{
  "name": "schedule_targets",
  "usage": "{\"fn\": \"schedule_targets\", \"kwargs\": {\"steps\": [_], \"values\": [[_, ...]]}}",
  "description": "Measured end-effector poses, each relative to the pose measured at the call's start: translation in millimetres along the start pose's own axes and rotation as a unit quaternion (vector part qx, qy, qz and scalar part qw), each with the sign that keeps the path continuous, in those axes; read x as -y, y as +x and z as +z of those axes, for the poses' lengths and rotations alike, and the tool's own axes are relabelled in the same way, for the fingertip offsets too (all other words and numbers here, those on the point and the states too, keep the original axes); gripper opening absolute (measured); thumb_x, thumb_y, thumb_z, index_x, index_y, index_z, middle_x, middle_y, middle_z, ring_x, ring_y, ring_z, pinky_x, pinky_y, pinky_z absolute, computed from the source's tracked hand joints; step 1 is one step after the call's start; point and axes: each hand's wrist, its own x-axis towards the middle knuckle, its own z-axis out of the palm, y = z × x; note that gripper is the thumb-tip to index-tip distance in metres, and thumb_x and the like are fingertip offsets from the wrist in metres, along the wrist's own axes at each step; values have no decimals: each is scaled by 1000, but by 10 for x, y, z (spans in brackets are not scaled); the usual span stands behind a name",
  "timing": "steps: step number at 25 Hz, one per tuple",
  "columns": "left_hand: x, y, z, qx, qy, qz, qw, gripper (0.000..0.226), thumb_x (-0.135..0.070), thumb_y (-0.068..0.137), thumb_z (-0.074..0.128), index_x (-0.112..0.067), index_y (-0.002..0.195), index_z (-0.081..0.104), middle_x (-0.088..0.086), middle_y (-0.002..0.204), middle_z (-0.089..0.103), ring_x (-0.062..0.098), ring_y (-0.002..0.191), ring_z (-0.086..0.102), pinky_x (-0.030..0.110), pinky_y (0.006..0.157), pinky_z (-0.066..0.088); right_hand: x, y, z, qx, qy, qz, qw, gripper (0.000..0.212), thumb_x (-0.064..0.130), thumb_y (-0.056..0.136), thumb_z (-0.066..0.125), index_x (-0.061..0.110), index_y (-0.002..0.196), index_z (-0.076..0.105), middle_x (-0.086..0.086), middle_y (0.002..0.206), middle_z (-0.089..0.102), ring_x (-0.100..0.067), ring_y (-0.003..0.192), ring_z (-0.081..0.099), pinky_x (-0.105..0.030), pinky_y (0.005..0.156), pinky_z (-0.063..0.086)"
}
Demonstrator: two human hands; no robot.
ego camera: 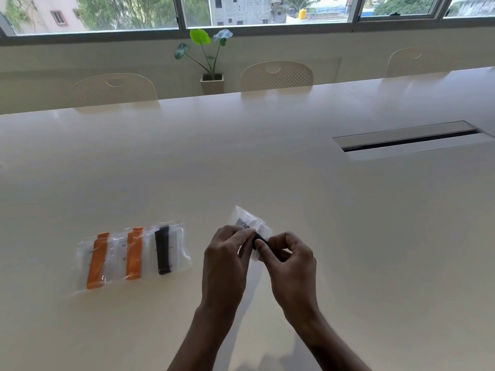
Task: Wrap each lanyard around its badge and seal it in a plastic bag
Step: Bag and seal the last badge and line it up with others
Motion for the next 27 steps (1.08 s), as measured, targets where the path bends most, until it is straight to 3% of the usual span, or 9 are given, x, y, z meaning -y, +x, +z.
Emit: {"fn": "schedule_targets", "kwargs": {"steps": [6,11,15,18,20,23,25,27], "values": [[-143,5,-19,-13,-9,18,1000,23,-9,89,79,-8,112,81,4,103,77,15,93,73,33,82,65,24,26,-9,-21,34,-8,999,13,17,90,82,19,90,69,5,84,78,-6,77,79,-21,68,62],[-232,1,-31,-25,-62,-19,998,19,-7,93,77,-12,111,81,-6,102,76,5,92,72,16,84,58,16,-26,26,25,-8,-86,996,16,8,96,73,22,98,77,16,86,80,-1,82,77,-14,72,58],[-162,73,-108,-101,-143,-142,974,10,-14,92,78,-20,100,81,-12,90,78,2,80,76,19,73,63,32,-35,4,46,-195,-219,955,22,31,97,72,32,118,74,23,105,73,2,105,62,-16,88,50],[-96,147,-150,-120,-233,-251,932,10,-18,90,81,-24,99,80,-9,86,81,10,79,79,33,73,67,32,-12,18,28,-219,-272,937,17,30,95,75,27,112,75,16,112,72,-5,110,61,-22,90,52],[-76,170,-177,-90,-262,-275,921,13,-26,89,81,-31,101,76,-9,86,80,9,80,79,31,72,67,15,19,15,34,-166,-266,949,12,16,91,80,20,103,78,11,109,74,-5,107,67,-23,88,56],[40,200,-243,-13,-207,-248,946,20,-40,98,69,-38,118,71,-18,101,77,-5,95,72,19,79,61,9,108,-35,62,-92,-227,968,14,3,90,78,17,95,79,10,104,76,-5,101,73,-24,88,59],[157,254,-298,47,-219,-250,942,25,-36,106,58,-40,128,68,-19,117,74,-6,109,67,18,89,53,30,182,-92,90,-50,-193,976,17,-3,91,75,14,92,78,10,102,77,-7,99,75,-27,90,60],[257,296,-357,104,-264,-264,922,24,-27,107,58,-39,123,72,-16,119,76,-2,113,68,25,99,53,55,256,-157,116,-26,-170,978,18,-5,92,73,12,91,76,8,102,78,-10,101,76,-29,92,61]]}}
